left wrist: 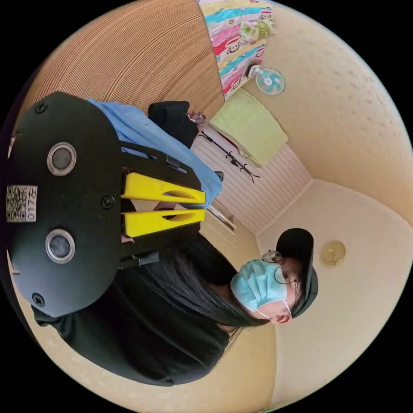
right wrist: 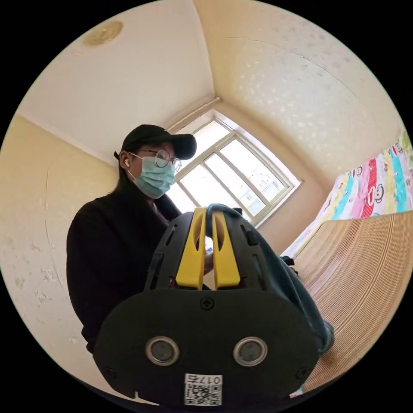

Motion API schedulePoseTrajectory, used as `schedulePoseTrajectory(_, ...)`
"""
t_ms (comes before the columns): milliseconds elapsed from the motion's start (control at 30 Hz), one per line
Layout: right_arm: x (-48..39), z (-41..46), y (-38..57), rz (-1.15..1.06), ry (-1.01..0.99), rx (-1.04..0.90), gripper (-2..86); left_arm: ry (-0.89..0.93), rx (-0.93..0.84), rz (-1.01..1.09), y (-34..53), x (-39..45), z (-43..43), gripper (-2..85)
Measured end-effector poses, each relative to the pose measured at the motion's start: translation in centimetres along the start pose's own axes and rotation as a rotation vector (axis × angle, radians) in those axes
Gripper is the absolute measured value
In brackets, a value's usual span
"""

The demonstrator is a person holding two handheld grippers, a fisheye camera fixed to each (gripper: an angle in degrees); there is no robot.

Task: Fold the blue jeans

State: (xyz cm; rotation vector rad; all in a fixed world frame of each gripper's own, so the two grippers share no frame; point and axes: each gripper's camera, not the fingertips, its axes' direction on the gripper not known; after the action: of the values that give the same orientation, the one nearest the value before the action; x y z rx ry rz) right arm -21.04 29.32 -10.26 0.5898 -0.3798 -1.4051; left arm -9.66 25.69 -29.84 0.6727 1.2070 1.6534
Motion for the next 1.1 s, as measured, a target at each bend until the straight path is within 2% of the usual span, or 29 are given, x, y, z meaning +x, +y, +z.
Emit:
schedulePoseTrajectory(133,-1.3,1.6,-5.6,-0.036,0.151,-0.051,1.7,-0.164,0.096,-0.018,-4.1,1.4,-1.0,1.1)
schedulePoseTrajectory(333,12.4,2.0,-5.6,0.304,0.52,-0.221,1.6,-0.448,-0.004,-0.267,-3.4,-9.3,-1.5,1.1)
schedulePoseTrajectory(433,18.8,1.9,-2.7,0.422,0.528,-0.202,1.7,-0.534,-0.053,-0.366,-1.0,-14.6,-1.7,1.3)
schedulePoseTrajectory(500,20.8,2.0,-0.3,0.45,0.517,-0.181,1.9,-0.536,-0.07,-0.427,1.1,-16.4,-1.7,1.5)
schedulePoseTrajectory(567,22.6,2.4,4.4,0.499,0.518,-0.195,2.3,-0.614,-0.146,-0.485,5.3,-17.8,-0.9,1.9)
schedulePoseTrajectory(700,24.9,3.1,14.6,0.707,0.569,-0.236,3.5,-0.572,-0.23,-0.74,15.4,-20.9,0.8,3.8)
schedulePoseTrajectory(767,26.4,3.1,22.1,0.934,0.656,-0.29,6.4,-0.53,-0.321,-0.963,22.8,-23.1,2.0,9.3)
schedulePoseTrajectory(833,27.3,2.9,26.6,1.082,0.707,-0.342,10.3,-0.523,-0.338,-1.094,26.9,-24.0,2.2,14.0)
schedulePoseTrajectory(933,28.2,2.1,29.4,1.174,0.742,-0.285,13.4,-0.528,-0.244,-1.152,29.3,-24.9,1.2,14.9)
schedulePoseTrajectory(1100,32.8,1.0,28.2,1.156,0.759,-0.178,15.8,-0.578,-0.185,-1.137,28.8,-29.7,0.2,15.7)
